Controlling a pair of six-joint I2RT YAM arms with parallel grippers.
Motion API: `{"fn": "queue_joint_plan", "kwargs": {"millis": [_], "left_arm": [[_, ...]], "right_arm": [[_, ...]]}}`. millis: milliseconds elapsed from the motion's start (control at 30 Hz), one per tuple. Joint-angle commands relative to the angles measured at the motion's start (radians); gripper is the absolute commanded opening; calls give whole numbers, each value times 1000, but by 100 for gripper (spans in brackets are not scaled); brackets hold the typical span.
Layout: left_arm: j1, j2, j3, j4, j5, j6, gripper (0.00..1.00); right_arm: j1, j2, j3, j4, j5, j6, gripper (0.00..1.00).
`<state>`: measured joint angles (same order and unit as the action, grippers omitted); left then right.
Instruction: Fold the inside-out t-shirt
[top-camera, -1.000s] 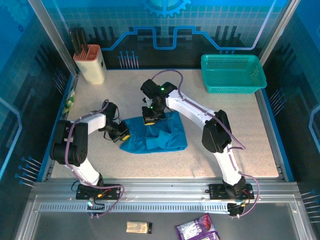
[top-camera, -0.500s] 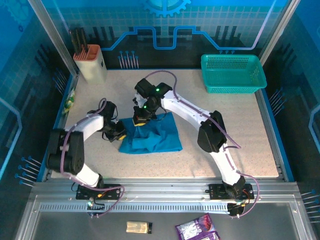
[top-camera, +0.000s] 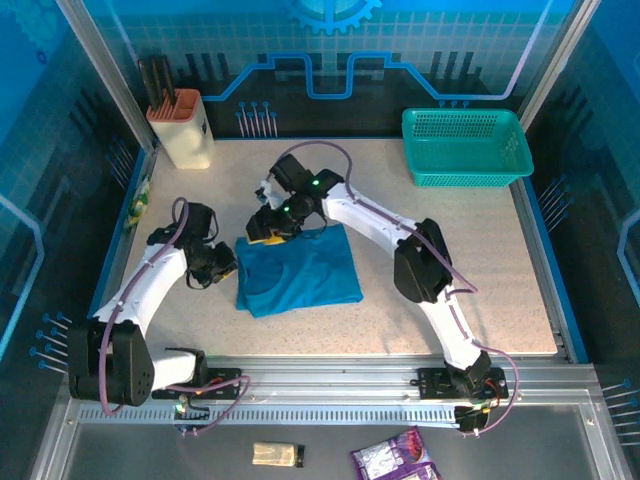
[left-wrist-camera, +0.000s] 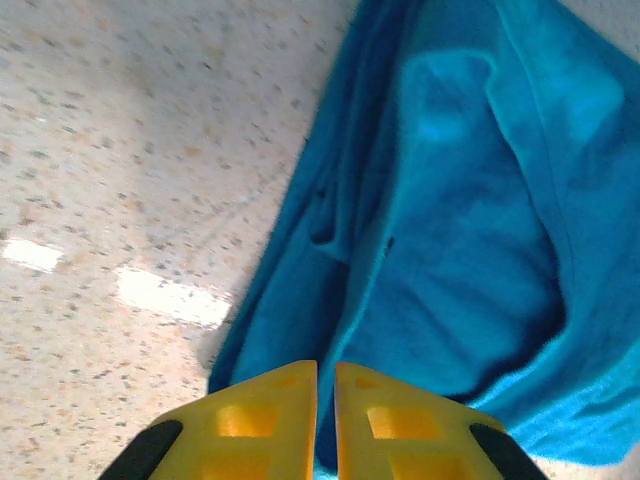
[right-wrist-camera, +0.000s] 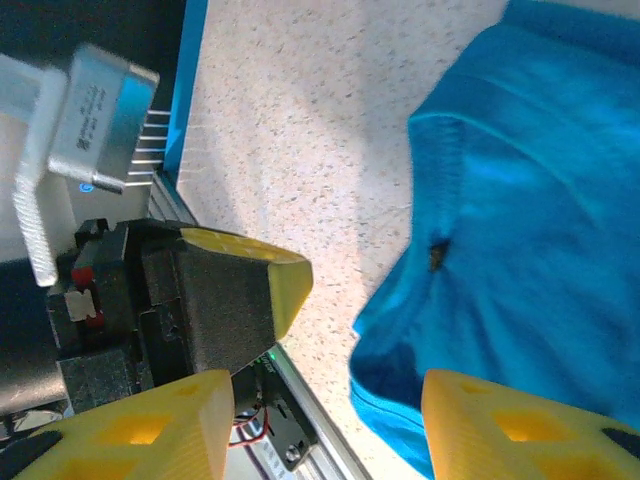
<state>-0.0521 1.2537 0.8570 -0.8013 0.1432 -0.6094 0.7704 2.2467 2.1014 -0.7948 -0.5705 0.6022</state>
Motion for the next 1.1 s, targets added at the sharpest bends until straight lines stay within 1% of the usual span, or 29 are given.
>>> {"fn": "queue_joint_plan", "kwargs": {"millis": [0, 100, 233, 333, 400, 467, 533, 667, 733, 800, 867, 1000, 1067], "left_arm": [[-42, 13, -44, 26, 93, -46, 13], [-78, 27, -66, 53, 90, -72, 13], [-84, 58, -86, 83, 87, -77, 12], [-84, 99, -77, 100, 77, -66, 12], [-83, 120, -49, 90, 51, -56, 12], [-83, 125, -16, 79, 44, -50, 12], [-82, 125, 12, 79, 63, -50, 13], [-110, 132, 24, 100, 121, -56, 14], [-143, 139, 28, 103, 157, -59, 14], [-198, 137, 32, 114, 184, -77, 15], [-261, 132, 40, 116, 199, -102, 15], [-417, 116, 51, 146, 203, -199, 15], [-486, 138, 28, 197, 210, -258, 15]], "right_arm": [[-78, -50, -47, -66, 72, -76, 51], [-124, -23, -99, -111, 68, -137, 48], [-166, 33, -141, -141, 58, -193, 46], [-202, 74, -159, -169, 113, -202, 43], [-229, 74, -198, -186, 165, -214, 42], [-255, 60, -251, -204, 211, -223, 41], [-287, 28, -326, -205, 241, -225, 41], [-370, -100, -568, -133, 300, -164, 40], [-401, -179, -685, -107, 330, -128, 39], [-417, -260, -800, -78, 347, -99, 39], [-418, -319, -878, -60, 348, -82, 39], [-409, -399, -980, -38, 328, -48, 39], [-404, -433, -1024, -24, 311, -28, 39]]}}
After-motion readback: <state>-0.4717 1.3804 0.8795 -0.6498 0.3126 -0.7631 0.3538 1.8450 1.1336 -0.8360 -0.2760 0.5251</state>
